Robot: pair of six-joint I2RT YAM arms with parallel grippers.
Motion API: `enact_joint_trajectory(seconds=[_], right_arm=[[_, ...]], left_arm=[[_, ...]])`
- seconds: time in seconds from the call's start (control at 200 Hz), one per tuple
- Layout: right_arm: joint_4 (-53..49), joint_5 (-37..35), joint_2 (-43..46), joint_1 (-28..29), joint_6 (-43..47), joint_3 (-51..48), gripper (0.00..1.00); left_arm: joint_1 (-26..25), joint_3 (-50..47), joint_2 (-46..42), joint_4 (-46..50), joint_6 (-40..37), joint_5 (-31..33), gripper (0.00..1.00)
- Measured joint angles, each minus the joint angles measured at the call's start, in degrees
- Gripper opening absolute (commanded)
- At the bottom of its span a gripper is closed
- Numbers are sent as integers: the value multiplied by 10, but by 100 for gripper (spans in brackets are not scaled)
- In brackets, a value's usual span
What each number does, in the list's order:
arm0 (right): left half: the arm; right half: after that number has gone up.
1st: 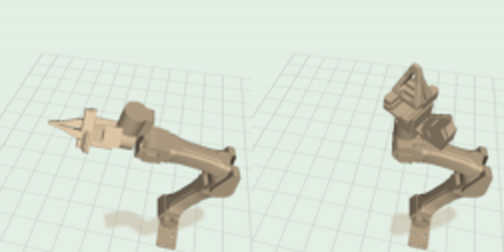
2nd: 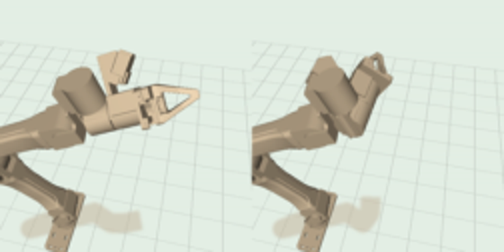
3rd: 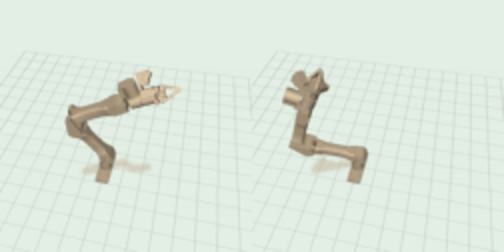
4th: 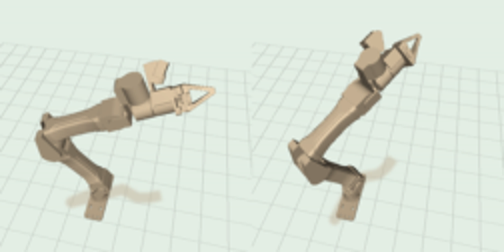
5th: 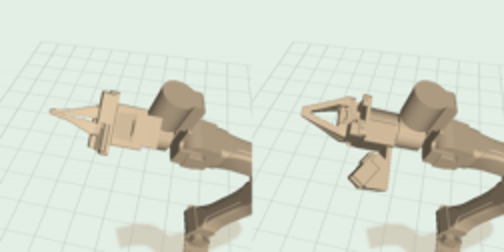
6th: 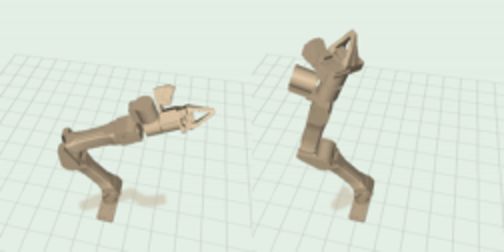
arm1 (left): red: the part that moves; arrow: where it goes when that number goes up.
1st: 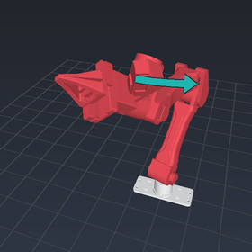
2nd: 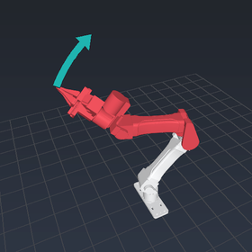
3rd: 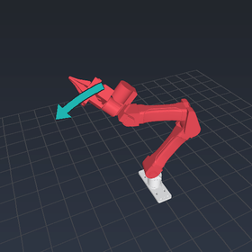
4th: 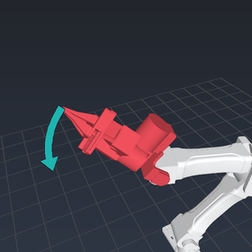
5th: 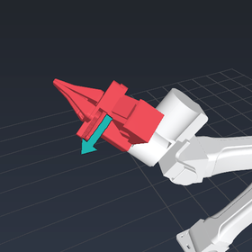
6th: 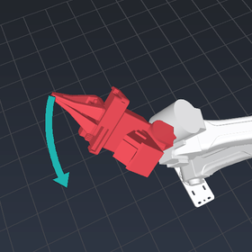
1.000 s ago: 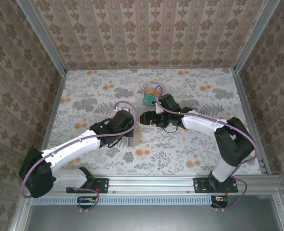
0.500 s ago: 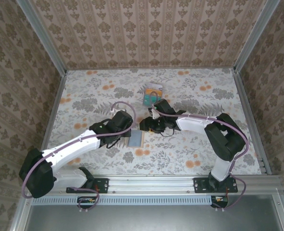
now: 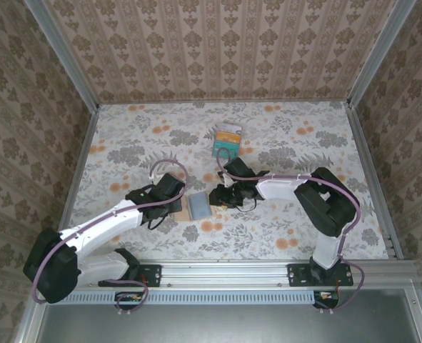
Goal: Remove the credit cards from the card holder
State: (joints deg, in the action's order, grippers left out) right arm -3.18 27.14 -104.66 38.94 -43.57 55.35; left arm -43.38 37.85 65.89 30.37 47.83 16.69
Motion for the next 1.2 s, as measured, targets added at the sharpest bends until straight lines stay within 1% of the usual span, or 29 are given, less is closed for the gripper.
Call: enact_joint_trajectory(seconds=[0.21,0.295,0.48,0.5,0.57,0.655,0.745,0.785,0.94,1.04,1.145,1.165,1.185,1.2], right_arm=[[7,7,-18,-1,-2,0,32],[12,8,-19,0,-2,0,29],[35,25,-30,1,-2,1,29],[37,28,-31,1,-2,1,27],[41,34,-32,1,0,1,16],[43,36,-35,3,-3,2,13],[44,36,-34,3,0,2,3],[43,35,-34,3,-3,2,0],[37,32,-13,2,1,2,0],[16,24,24,0,10,2,0],[-22,0,75,0,24,2,0],[-30,-4,84,0,27,2,0],[-40,-11,95,0,30,2,0],[-46,-14,102,0,32,2,0]], left_arm=[[3,0,5,-6,0,-7,0],[3,0,11,-9,0,-10,0],[3,0,22,-14,0,-17,0],[3,0,23,-15,0,-17,0],[3,0,26,-17,0,-18,0],[4,0,28,-17,0,-19,0],[7,0,28,-18,0,-19,0],[8,0,29,-19,0,-21,0],[17,0,41,-35,-3,-30,0],[19,0,60,-51,-10,-37,0],[19,5,95,-73,-19,-52,0],[19,8,102,-75,-21,-55,6],[19,12,112,-80,-23,-59,15],[19,15,117,-82,-24,-61,21]])
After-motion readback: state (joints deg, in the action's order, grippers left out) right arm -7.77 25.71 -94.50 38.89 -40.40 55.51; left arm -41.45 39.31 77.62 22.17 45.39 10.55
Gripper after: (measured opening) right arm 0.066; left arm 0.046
